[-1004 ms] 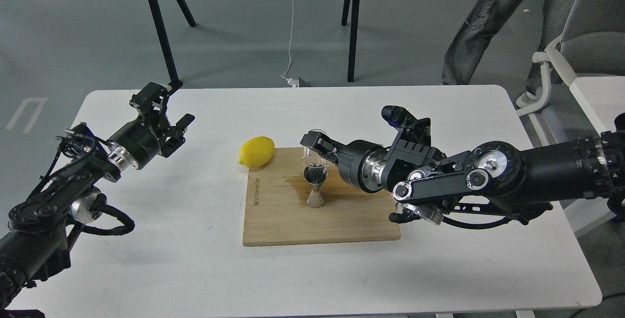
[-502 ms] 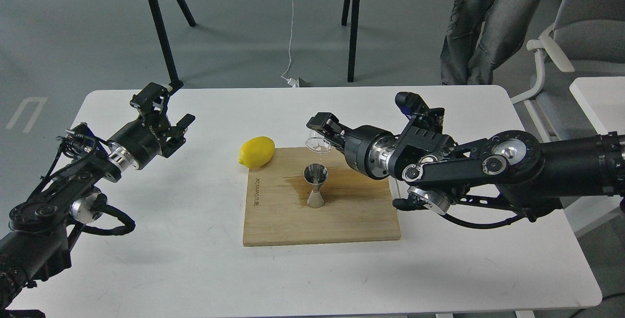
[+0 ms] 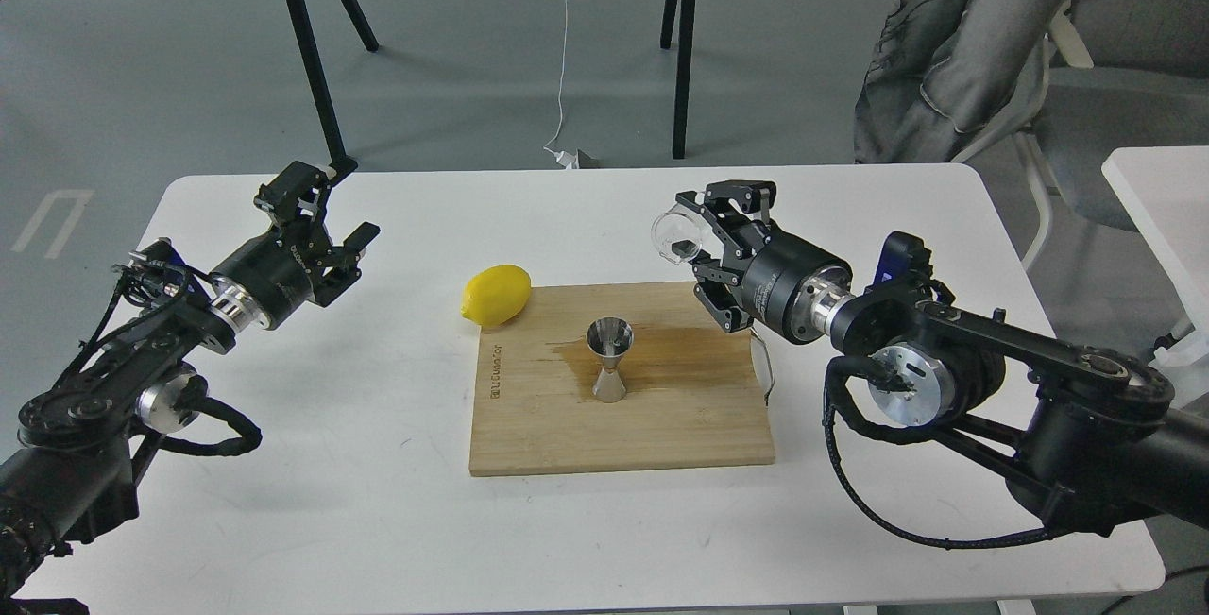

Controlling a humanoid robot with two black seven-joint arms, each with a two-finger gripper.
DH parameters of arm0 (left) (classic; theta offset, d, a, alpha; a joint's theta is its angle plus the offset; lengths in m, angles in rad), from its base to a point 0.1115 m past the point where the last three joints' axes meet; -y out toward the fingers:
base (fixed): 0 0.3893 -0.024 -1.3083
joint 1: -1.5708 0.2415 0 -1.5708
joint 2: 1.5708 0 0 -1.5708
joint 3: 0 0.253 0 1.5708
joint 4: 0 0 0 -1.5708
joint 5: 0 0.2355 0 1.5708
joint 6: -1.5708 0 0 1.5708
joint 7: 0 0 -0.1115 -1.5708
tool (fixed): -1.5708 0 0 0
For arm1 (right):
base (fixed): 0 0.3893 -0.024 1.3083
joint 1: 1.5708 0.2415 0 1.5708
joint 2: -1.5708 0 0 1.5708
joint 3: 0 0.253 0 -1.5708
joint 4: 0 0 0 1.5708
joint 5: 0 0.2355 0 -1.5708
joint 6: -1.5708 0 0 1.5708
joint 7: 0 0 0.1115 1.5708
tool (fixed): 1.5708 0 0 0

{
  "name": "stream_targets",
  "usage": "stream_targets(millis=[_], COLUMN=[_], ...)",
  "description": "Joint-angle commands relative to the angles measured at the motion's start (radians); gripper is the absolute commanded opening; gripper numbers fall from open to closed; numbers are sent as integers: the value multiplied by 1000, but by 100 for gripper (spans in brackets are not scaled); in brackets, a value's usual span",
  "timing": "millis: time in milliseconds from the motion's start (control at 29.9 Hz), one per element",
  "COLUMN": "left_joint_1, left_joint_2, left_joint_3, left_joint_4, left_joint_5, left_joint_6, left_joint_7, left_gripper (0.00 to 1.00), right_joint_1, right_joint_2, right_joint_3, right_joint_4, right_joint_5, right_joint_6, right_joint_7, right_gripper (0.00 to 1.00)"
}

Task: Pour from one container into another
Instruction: 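Tilt the glass cup back upright and lift it away from the jigger, then carry the glass cup with the right gripper back toward the table edge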

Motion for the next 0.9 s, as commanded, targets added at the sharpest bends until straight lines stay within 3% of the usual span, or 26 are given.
stream_targets(millis=[0,335,602,870], left_joint_1=[0,2,3,9], left_joint_2=[0,-3,-2,-2], left_joint_3=[0,0,0,0], left_joint_4=[2,19,19,19], left_joint_5=[0,0,0,0], left_joint_6=[0,0,0,0], left_joint_7=[0,0,0,0], left_gripper=[96,96,96,96], right_joint_1=[-204,-559,-708,-711], right_joint_2=[15,60,60,64], right_joint_3=[243,627,721,726], right_joint_4=[26,23,-93,-309], right_joint_5=[8,186,368,510], right_joint_6=[66,292,436,559], right_joint_7=[1,5,5,-12], right_gripper=[46,46,46,46])
